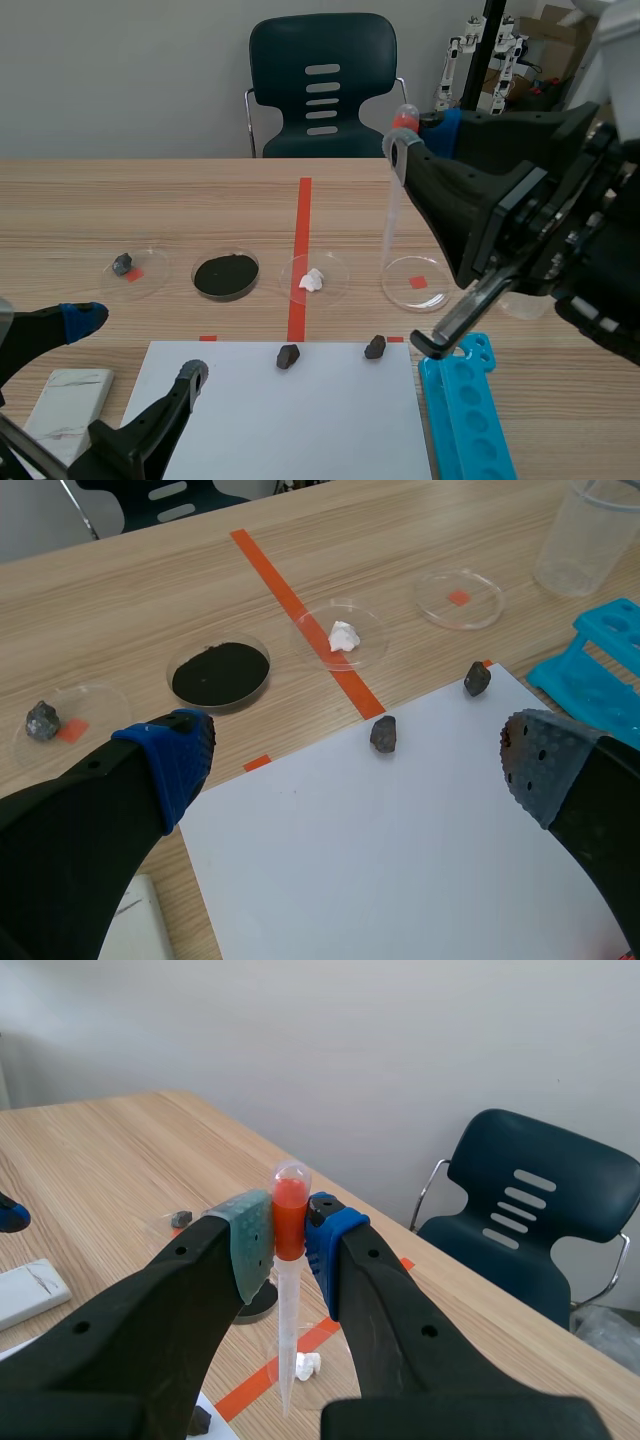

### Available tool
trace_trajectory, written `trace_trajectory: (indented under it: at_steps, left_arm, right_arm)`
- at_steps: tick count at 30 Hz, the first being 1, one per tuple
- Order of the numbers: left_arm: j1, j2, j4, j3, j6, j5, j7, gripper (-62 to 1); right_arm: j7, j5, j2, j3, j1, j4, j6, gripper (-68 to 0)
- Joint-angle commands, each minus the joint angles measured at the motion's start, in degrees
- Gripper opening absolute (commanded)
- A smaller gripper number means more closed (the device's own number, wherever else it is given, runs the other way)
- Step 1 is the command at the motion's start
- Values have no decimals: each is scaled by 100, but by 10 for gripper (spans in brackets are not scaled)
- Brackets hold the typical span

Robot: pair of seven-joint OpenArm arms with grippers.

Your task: Squeeze the dropper onto the mineral

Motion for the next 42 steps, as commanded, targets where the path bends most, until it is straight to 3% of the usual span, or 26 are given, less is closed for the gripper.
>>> trace_trajectory:
  at_steps: [1,27,42]
  left_arm:
    - [13,11,140,-24,-4,-33,-81,-7]
    - [13,11,140,-24,-4,-33,-81,-7]
    - [13,11,140,-24,-4,-33,-81,-7]
  right_arm:
    - [68,61,-2,52,37,48,-20,-579]
    - [68,61,0,52,57,48,-20,-579]
    - [-304,63,-2,-125,837,-149,-24,-579]
